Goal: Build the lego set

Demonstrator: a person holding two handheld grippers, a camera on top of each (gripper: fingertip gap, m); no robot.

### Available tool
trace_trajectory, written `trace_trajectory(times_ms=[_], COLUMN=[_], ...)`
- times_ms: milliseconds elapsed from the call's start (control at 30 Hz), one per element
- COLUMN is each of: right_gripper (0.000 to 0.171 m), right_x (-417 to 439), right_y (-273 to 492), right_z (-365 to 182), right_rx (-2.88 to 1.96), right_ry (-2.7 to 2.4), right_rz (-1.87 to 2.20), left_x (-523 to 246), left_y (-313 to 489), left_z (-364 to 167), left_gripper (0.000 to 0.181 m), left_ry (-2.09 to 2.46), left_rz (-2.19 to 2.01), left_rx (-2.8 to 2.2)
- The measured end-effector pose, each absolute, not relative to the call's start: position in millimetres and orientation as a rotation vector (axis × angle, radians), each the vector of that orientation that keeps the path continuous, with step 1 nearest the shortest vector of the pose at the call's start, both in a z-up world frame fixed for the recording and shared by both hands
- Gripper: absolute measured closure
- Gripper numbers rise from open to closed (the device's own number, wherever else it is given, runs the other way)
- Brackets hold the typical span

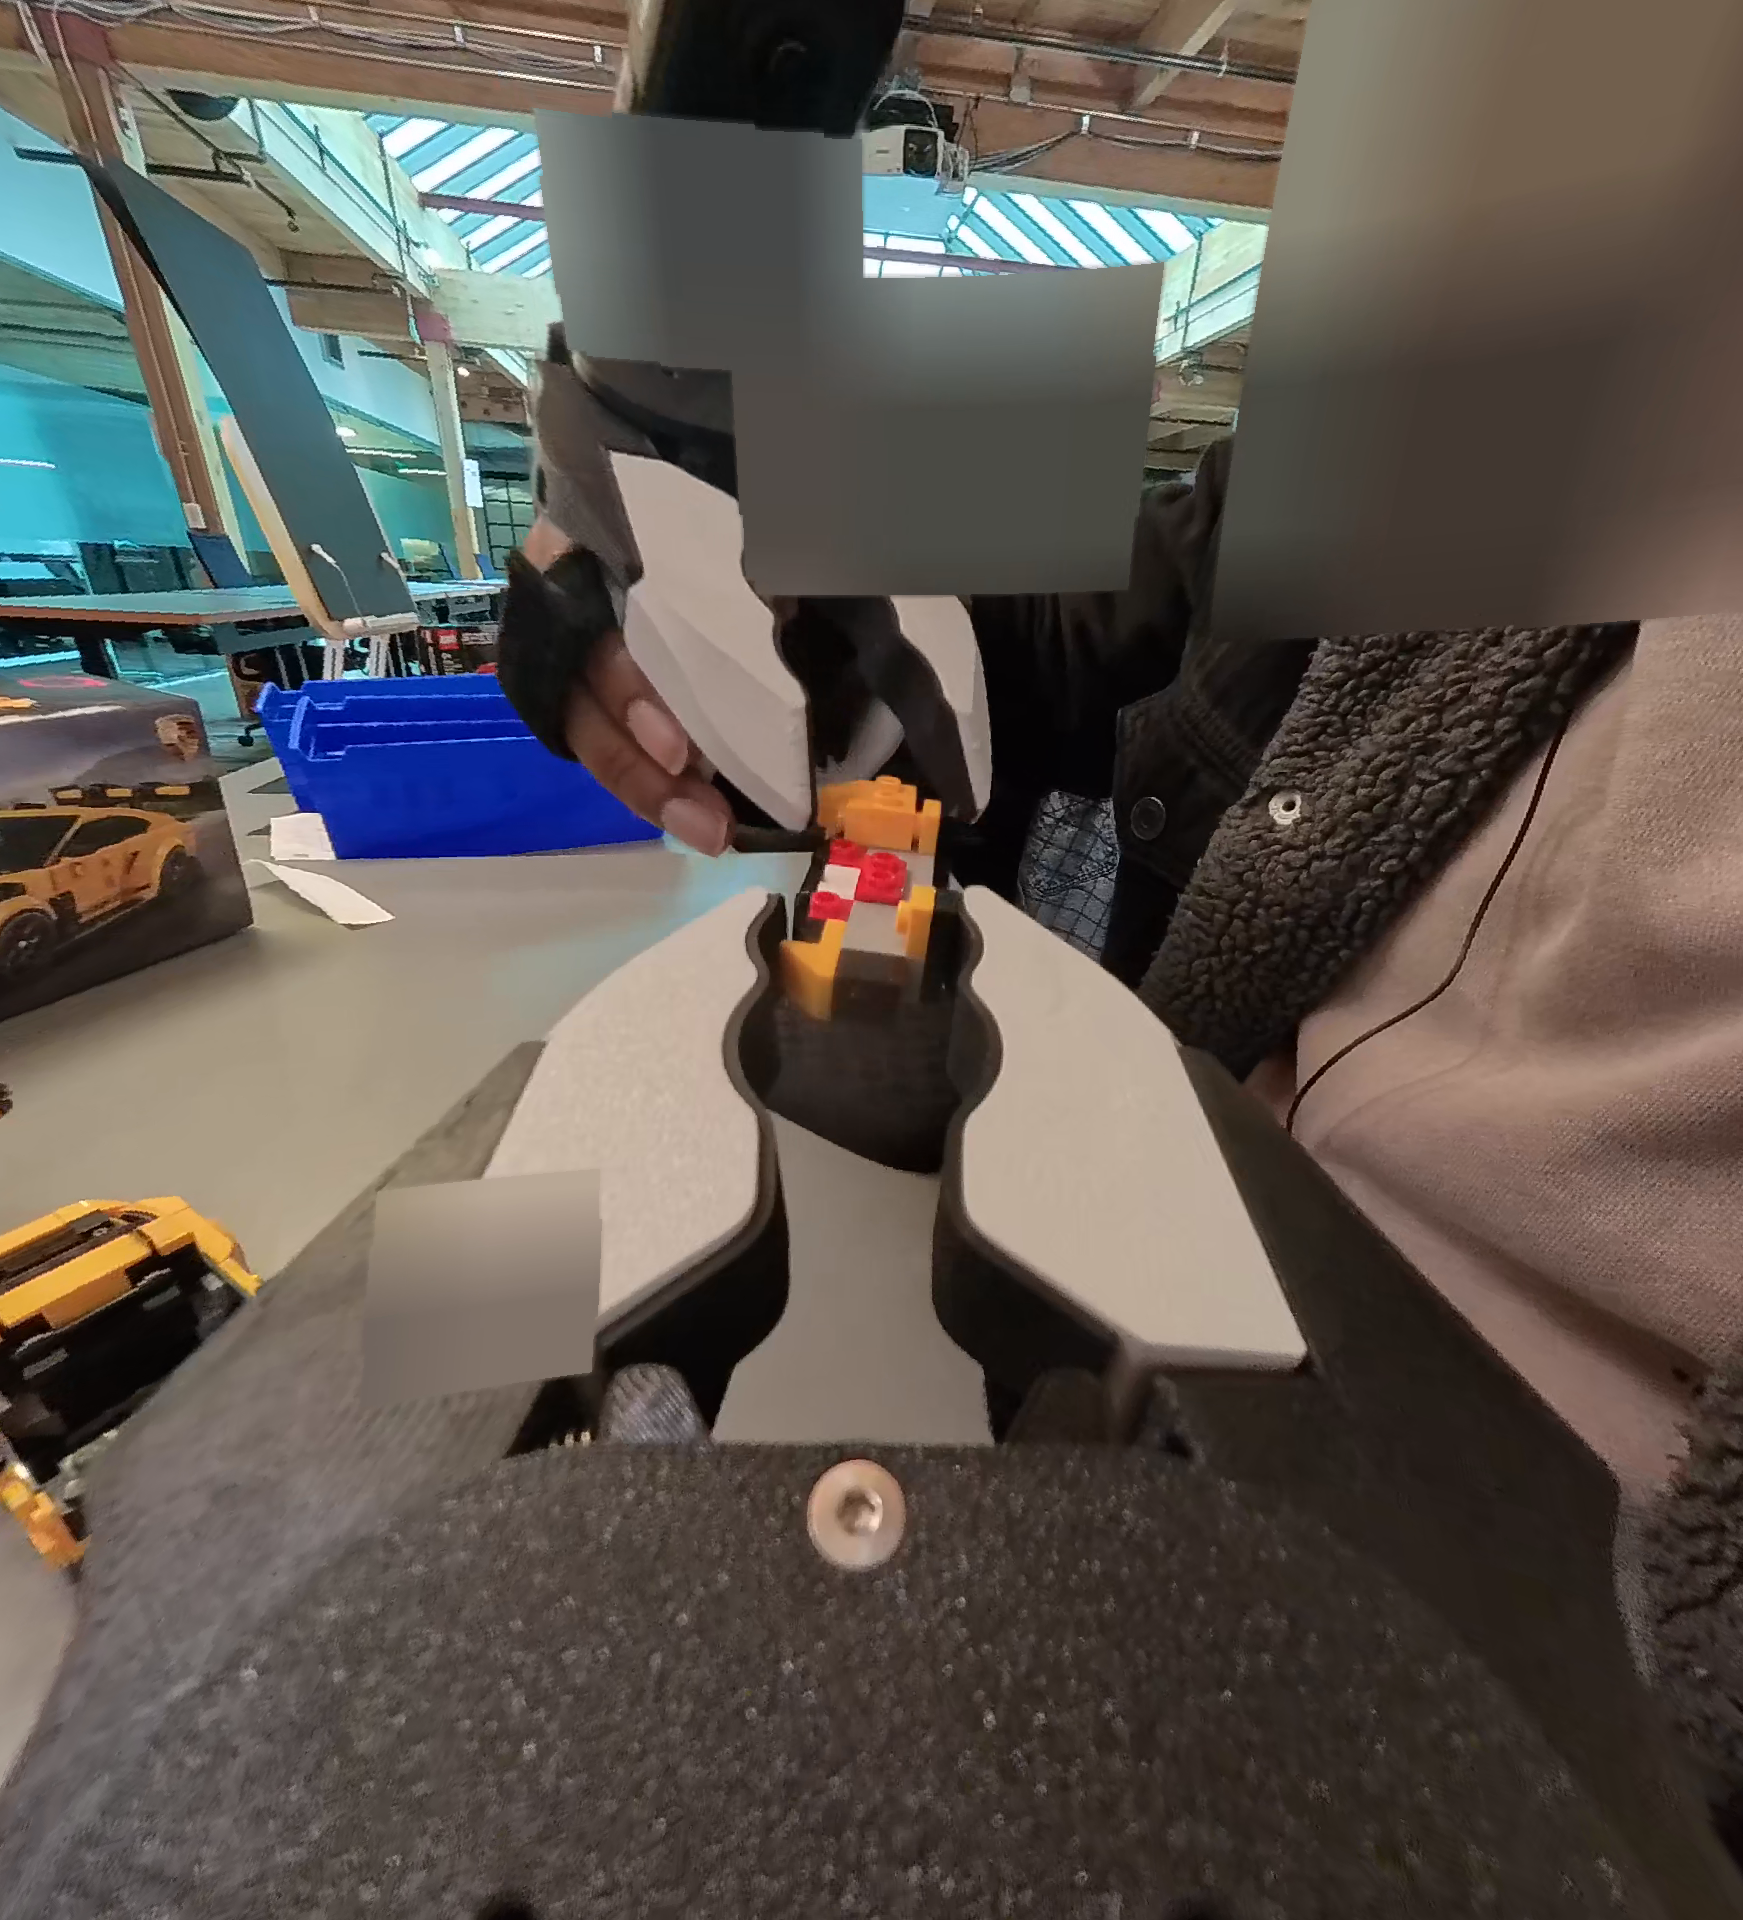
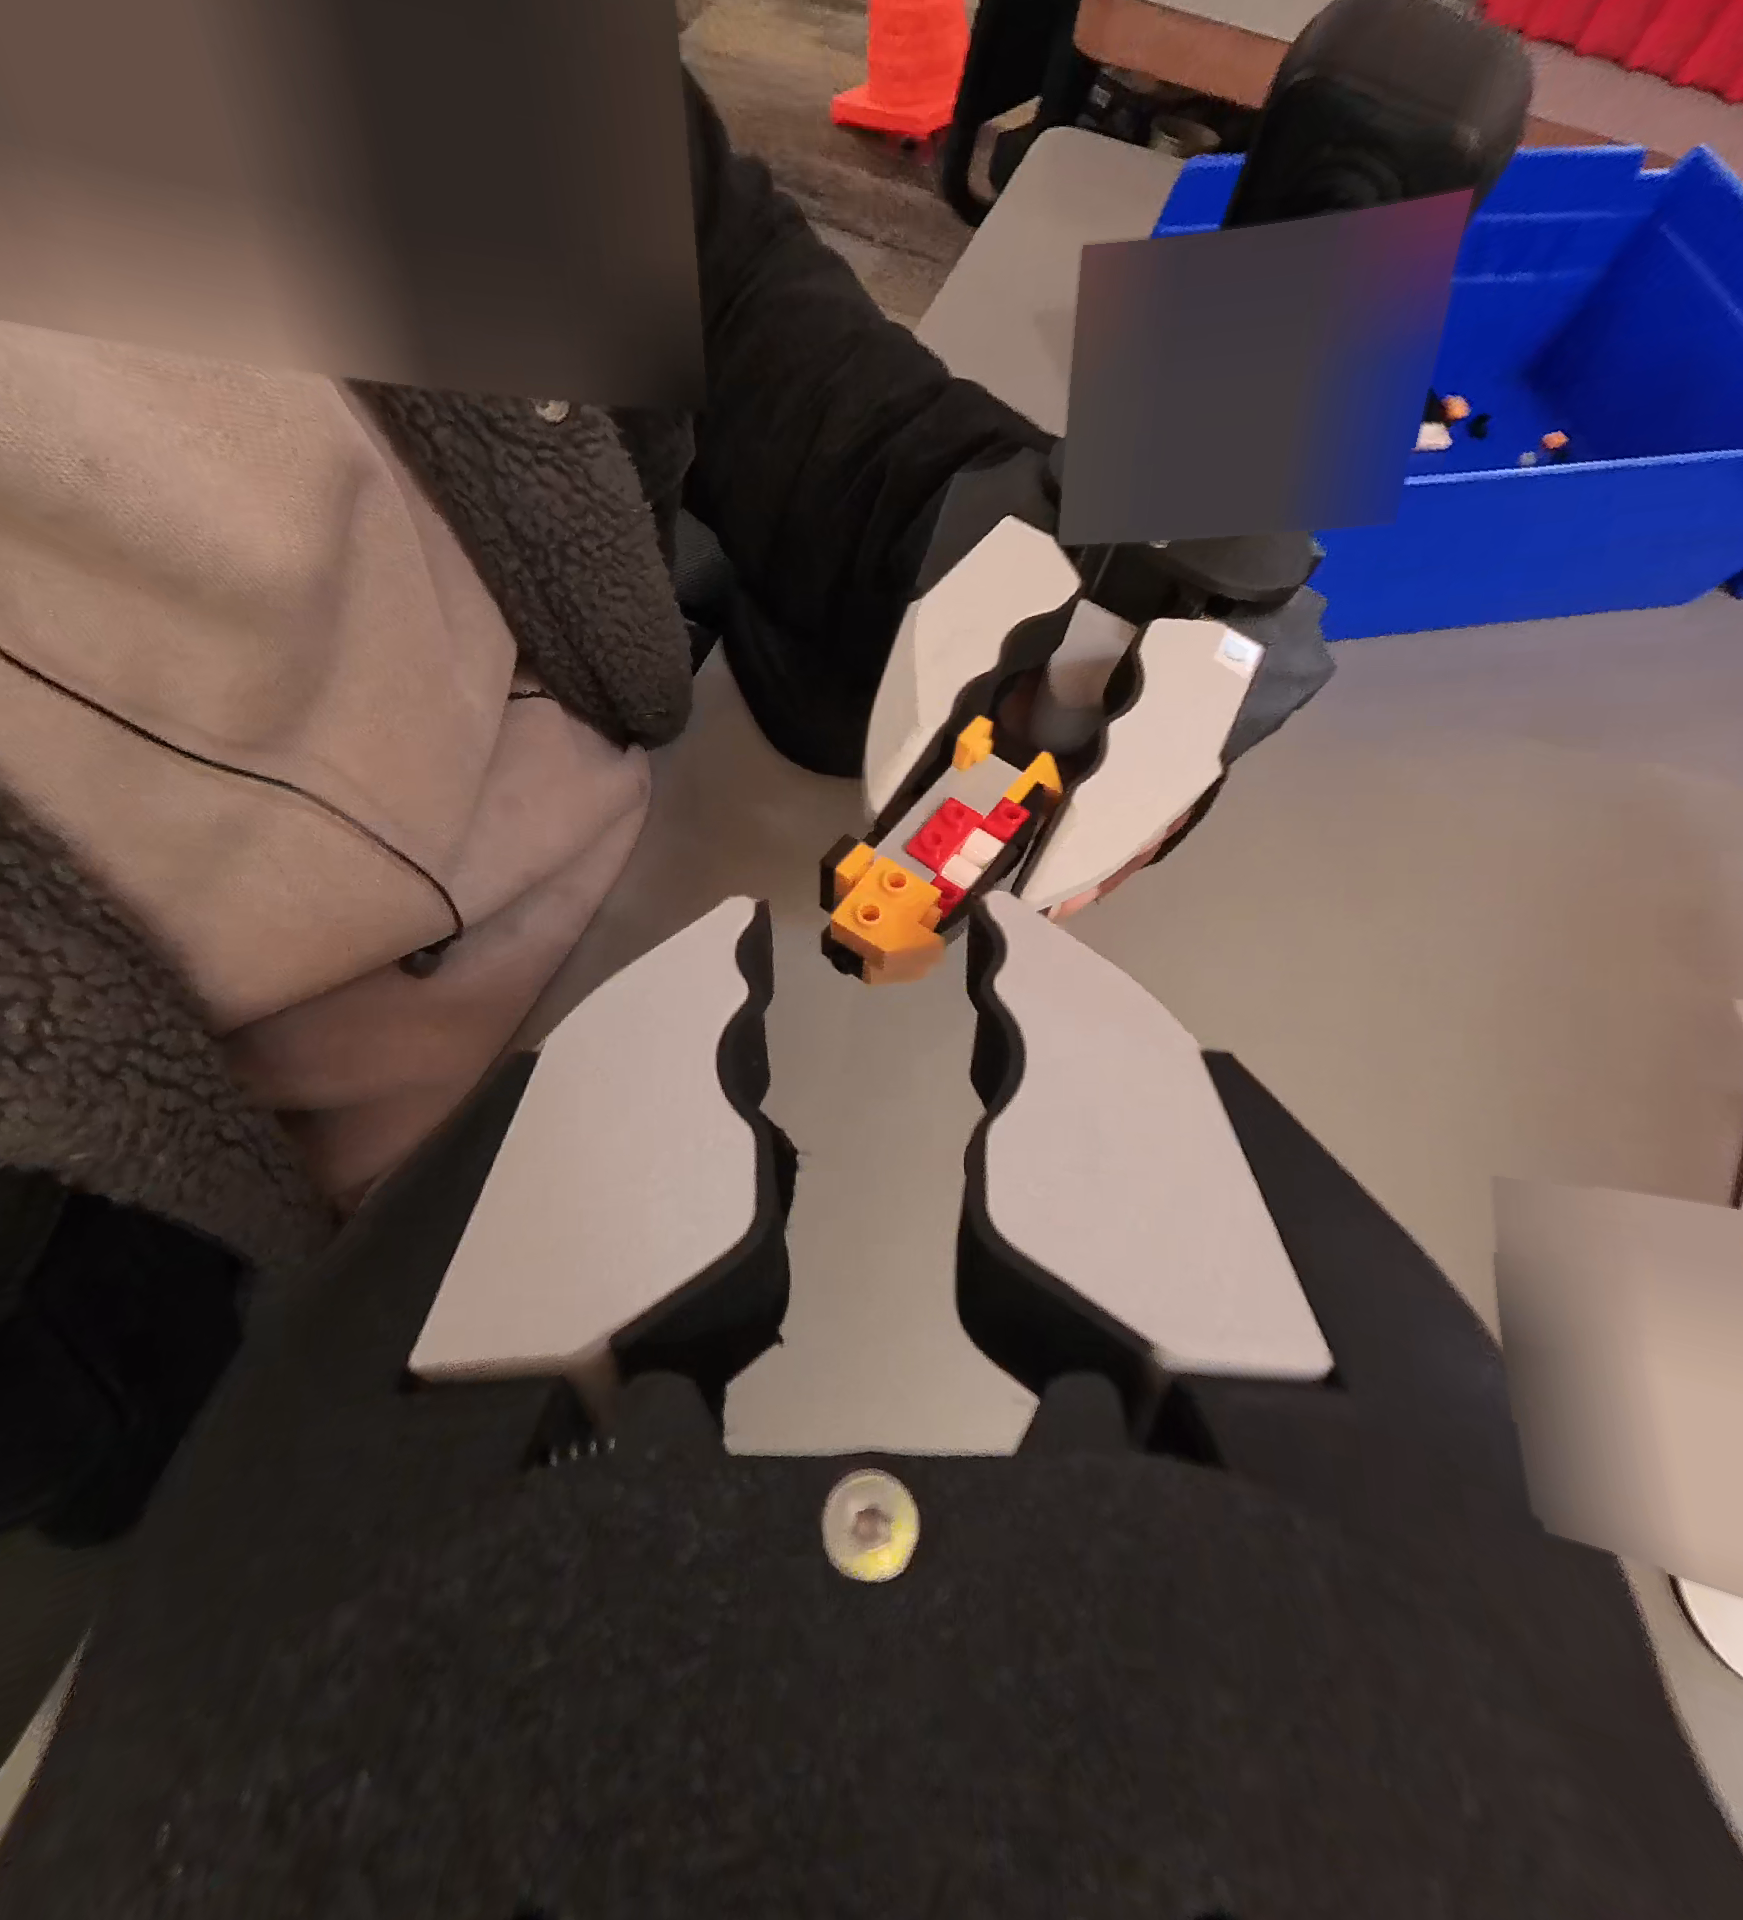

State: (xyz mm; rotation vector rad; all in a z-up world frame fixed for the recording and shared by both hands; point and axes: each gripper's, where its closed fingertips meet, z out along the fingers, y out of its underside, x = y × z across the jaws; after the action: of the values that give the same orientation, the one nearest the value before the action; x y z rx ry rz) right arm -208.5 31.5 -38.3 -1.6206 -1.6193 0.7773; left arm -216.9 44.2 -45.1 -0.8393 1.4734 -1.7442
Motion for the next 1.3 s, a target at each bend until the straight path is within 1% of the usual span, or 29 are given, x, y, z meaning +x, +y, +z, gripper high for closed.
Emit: trace_trajectory(times_ms=[167,333,533,667,1300], right_gripper=[0.124,0.122,0.129,0.141,0.144], right_x=[-207,-209,-209,-209,-207], right_y=[40,54,58,60,69], right_z=[-40,-46,-46,-43,-37], right_rx=[-1.681,-1.721,-1.704,-1.691,-1.649], right_ry=[-1.476,-1.295,-1.218,-1.188,-1.118], right_rz=[0.703,0.611,0.578,0.566,0.523], left_x=[-214,-212,-210,-210,-210], left_y=[51,57,61,62,70], left_z=[-45,-46,-46,-45,-39], left_gripper=[0.152,0.152,0.152,0.152,0.152], left_ry=[1.447,1.424,1.408,1.396,1.332], left_rz=[-1.701,-1.659,-1.638,-1.633,-1.61], left_rx=[-0.865,-0.894,-0.908,-0.908,-0.927])
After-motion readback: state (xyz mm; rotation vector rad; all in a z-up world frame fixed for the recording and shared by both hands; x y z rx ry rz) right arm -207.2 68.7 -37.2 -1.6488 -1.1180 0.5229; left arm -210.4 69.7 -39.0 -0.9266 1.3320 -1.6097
